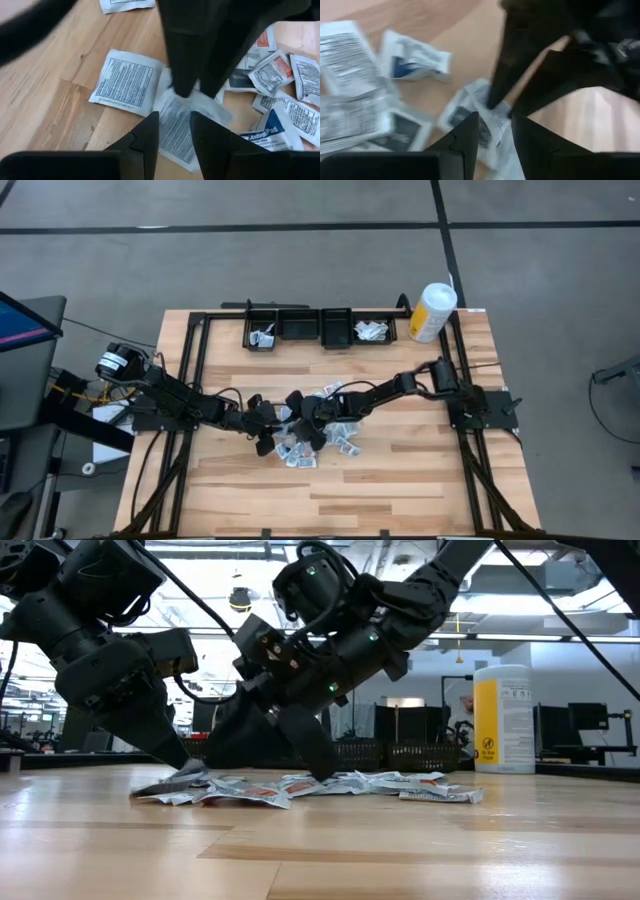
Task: Pick & Place First Aid Supplies
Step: Put the blue alcohol pad into the left black bin
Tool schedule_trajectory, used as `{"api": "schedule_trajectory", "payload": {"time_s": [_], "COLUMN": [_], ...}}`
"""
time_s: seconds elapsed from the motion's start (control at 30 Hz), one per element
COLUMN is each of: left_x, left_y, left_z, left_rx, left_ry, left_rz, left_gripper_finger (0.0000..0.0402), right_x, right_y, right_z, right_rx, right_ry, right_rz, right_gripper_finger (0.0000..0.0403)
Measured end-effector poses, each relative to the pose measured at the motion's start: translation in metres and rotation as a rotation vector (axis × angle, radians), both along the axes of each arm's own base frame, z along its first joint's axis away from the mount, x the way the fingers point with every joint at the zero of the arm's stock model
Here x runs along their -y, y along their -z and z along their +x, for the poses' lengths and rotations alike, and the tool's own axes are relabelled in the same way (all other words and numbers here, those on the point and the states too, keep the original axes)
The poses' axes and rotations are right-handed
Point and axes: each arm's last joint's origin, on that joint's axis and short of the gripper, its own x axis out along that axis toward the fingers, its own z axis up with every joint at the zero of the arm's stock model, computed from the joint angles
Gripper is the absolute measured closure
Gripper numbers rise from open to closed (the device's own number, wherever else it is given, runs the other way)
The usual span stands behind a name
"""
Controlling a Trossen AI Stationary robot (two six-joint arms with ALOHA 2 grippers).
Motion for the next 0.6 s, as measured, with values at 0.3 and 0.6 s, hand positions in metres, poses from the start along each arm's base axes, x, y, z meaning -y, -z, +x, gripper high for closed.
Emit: {"api": "schedule_trajectory", "payload": {"time_s": [0.3, 0.6], "left_x": [0.0, 0.0001], "left_y": [-0.0001, -0.0004], "left_z": [0.0001, 0.0003], "left_rx": [0.001, 0.005], "left_ry": [0.0, 0.0], "left_rz": [-0.001, -0.002], "left_gripper_finger": [0.0291, 0.0291], "right_x": [0.0021, 0.0014], "right_y": [-0.0014, -0.0005], "right_z": [0.0014, 0.0005], "right_rx": [-0.027, -0.035], "right_ry": [0.004, -0.022], "right_rz": [-0.002, -0.033], "right_gripper_finger": [0.0339, 0.0397]}}
